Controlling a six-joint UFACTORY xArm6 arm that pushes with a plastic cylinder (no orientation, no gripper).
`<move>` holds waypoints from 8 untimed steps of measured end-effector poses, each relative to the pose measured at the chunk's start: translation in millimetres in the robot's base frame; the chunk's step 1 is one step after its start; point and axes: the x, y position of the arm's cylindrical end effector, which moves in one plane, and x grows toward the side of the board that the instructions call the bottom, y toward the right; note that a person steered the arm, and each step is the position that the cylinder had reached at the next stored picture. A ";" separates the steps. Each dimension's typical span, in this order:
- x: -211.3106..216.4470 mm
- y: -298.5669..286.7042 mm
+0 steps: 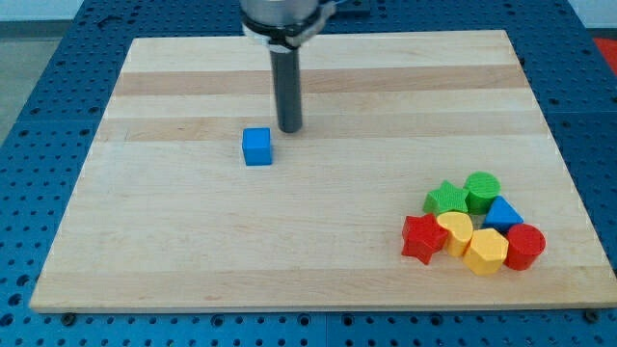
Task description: Slide the blue cube closer to the green star
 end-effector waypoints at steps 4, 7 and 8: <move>80.1 -26.1; 55.4 -40.9; 45.3 -65.7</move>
